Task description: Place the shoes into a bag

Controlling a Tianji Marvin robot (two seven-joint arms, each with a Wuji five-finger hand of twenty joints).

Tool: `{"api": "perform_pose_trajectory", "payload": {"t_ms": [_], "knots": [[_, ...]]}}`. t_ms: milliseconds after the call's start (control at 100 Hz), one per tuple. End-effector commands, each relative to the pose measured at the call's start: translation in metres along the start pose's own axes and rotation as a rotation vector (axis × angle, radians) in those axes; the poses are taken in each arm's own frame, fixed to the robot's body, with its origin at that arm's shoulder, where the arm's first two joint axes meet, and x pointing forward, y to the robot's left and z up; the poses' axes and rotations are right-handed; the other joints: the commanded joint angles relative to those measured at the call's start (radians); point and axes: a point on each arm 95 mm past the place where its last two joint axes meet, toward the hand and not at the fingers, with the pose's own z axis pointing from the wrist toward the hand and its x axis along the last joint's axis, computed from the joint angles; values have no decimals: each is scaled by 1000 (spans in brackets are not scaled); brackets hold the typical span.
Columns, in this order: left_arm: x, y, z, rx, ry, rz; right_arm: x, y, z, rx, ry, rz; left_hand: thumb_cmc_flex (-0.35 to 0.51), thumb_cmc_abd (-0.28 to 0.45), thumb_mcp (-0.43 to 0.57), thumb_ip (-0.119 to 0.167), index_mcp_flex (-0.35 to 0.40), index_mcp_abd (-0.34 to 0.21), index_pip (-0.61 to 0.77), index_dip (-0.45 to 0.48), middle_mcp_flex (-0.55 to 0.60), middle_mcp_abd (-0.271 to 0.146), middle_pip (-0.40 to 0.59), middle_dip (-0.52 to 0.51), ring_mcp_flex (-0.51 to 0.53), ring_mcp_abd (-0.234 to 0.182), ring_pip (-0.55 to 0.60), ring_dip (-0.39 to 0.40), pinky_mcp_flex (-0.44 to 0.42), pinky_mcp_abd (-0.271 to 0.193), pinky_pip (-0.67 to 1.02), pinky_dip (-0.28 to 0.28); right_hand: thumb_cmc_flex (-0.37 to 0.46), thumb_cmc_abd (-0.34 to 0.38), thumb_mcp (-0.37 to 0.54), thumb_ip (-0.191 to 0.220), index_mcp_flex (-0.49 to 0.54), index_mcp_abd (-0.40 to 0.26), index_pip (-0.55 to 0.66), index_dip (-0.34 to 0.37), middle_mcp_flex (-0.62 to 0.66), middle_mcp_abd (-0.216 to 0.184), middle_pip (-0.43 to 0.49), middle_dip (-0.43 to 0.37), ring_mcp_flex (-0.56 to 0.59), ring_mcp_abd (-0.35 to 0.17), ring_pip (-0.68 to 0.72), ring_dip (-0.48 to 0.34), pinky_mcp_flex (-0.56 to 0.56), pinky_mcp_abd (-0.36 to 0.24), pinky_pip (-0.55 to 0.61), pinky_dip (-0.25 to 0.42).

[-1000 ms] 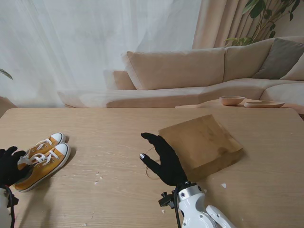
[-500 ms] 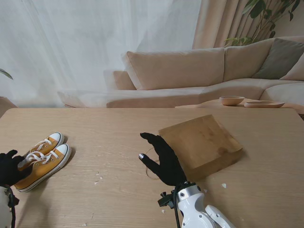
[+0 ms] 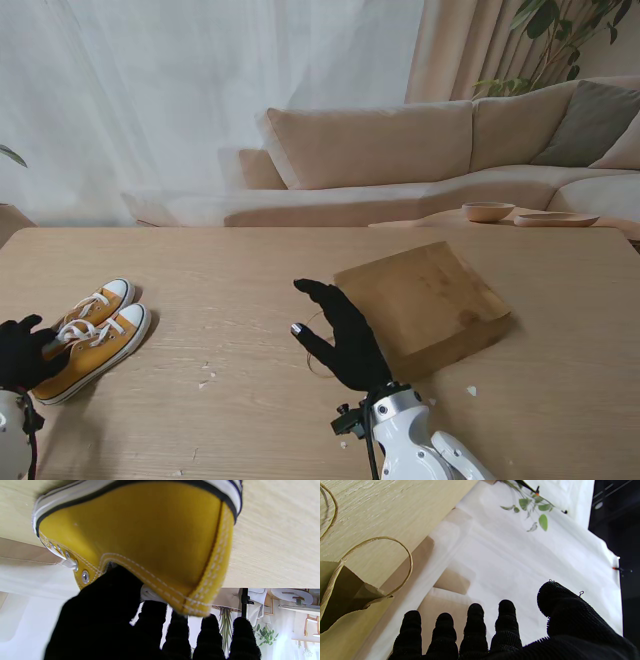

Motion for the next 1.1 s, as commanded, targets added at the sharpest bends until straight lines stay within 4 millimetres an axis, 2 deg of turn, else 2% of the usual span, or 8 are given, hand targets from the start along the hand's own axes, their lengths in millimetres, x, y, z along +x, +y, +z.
{"api": "perform_pose_trajectory", "payload": {"t_ms": [0,230,290,470,690,760,910,1090], "knots": [[1,6,1,-27,8,-6,3,-4,0,12,1,11,-58,5,92,21,12,-64,-69,-46,-8,-38,-7,-17,-25,-19,-15,17,-5,-21,-20,21,-1,20,-25,-21,-7,-23,-6,18,-19,-28,-1,-7,-2,-12,4,10,-1,-3,12,23],[11,13,7,-23,32,-39,3,-4,1,17,1,10,-85,6,113,19,32,-58,-97,-59,-7,-28,11,6,-27,-16,-8,31,-4,-22,-22,19,0,20,-25,-21,-7,-23,-6,18,-19,-27,-1,-6,-2,-11,5,10,-1,-1,12,23],[14,14,9,-26,31,-42,3,-4,1,17,1,9,-31,-8,25,-19,97,-19,-28,-20,-1,-30,41,11,-27,-15,-10,43,-3,-25,-22,18,0,21,-25,-21,-8,-23,-6,18,-19,-28,-1,-7,-2,-11,6,10,-1,-1,12,23],[23,17,15,-26,24,-48,3,-4,1,16,-2,10,1,18,-72,-8,204,92,190,-2,36,-16,93,4,-30,-6,-4,71,-4,-26,-18,20,0,19,-25,-21,-7,-23,-5,18,-18,-26,0,-6,0,-9,10,12,0,-2,13,23],[32,18,18,-34,23,-37,3,-4,1,16,-3,11,-46,38,-4,-9,88,53,45,-52,15,-6,91,0,-30,-8,-5,83,-5,-23,-17,27,1,19,-25,-21,-6,-22,-5,18,-18,-28,4,-4,-1,-8,12,13,0,0,13,23],[34,20,20,-41,20,-37,3,-4,2,17,-4,11,18,73,-37,-9,72,1,-45,-68,15,-9,90,0,-30,-10,-5,84,-5,-24,-17,29,1,20,-25,-21,-6,-24,-5,18,-18,-28,6,-3,1,-8,14,13,1,-1,13,23],[40,26,22,-41,23,-93,2,-4,2,18,-6,11,390,263,-459,65,127,-37,-23,-94,46,-9,117,9,-31,-19,-2,109,-2,-37,-19,25,4,20,-25,-20,-6,-24,-5,18,-18,-28,8,-2,2,-8,18,14,2,0,13,23],[50,28,23,22,118,-242,2,-4,2,24,-9,11,438,283,-494,79,151,36,92,-5,52,7,157,35,-32,-20,5,129,0,-40,-27,12,6,21,-24,-19,-5,-24,-5,18,-18,-28,11,0,3,-8,22,16,2,0,13,23]]}}
